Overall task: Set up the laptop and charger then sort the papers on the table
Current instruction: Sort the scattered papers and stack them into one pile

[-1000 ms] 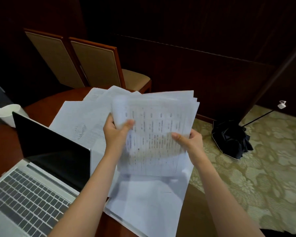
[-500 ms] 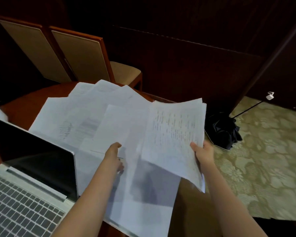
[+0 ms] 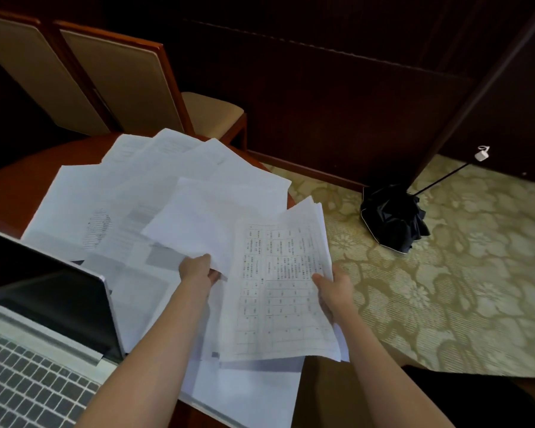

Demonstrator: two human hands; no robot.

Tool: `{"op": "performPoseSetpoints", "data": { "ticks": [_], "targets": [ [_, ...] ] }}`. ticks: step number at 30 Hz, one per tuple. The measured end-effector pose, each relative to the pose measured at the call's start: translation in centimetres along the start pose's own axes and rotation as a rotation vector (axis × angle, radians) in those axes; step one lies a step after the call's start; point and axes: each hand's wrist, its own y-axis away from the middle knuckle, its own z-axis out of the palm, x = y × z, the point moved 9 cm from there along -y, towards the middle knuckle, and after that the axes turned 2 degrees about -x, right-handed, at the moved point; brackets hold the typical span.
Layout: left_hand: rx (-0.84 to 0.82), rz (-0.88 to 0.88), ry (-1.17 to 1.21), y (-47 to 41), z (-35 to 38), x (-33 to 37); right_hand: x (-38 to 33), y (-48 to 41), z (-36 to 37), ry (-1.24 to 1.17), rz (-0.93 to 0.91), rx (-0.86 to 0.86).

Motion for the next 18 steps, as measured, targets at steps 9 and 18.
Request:
{"op": "performPoseSetpoints", "data": {
  "ticks": [9, 18],
  "targets": [
    [-0.070, 0.599, -0.279, 5.4, 2.5, 10.7, 2.6, 0.8, -3.3, -0.042, 0.032, 0.127],
    [-0.685, 0.176, 0.077, 9.8, 6.5, 10.1, 3.2, 2.2, -3.0, -0.149, 0.063, 0.078]
  ]
}}
